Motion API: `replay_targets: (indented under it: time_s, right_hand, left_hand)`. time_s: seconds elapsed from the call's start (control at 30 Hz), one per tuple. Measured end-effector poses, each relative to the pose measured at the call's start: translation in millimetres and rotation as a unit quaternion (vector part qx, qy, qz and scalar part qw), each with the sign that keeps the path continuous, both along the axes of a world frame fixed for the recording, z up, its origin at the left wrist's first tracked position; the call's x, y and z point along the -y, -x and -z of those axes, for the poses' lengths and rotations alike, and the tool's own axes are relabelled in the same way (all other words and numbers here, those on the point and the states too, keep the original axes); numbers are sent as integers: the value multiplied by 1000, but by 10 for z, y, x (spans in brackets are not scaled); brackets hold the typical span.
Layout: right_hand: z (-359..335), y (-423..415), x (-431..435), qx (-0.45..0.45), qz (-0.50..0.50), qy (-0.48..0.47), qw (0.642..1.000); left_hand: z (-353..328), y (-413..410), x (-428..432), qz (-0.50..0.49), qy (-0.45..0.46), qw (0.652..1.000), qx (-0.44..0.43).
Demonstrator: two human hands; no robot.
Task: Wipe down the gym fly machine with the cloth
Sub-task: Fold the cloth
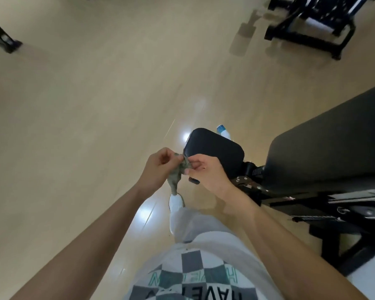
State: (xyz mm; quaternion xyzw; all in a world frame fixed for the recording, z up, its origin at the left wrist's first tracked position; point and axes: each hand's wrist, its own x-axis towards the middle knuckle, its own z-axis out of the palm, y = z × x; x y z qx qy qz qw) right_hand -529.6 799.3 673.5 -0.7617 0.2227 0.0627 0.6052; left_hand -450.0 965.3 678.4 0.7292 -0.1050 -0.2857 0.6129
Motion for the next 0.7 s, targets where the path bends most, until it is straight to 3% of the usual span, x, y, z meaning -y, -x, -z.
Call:
replay_targets:
  time_s: [0.13,0.4,0.57,0.7]
  right_hand:
    - [50,-570,-17,22,-23,16,999]
    - [144,-1448,17,-17,19,46,999]
    - [114,-1795,-38,-21,9,43,999]
    - [15,-2274,-19,19,83,6,996]
  left_hand:
    - [20,-606,-131,12,-15,998,55]
    - [100,-1739,-210,92,-122,981,116]
    - [51,-2182,-3,147,-86,982,81]
    - [6,-2786,290,232,-52,969,67]
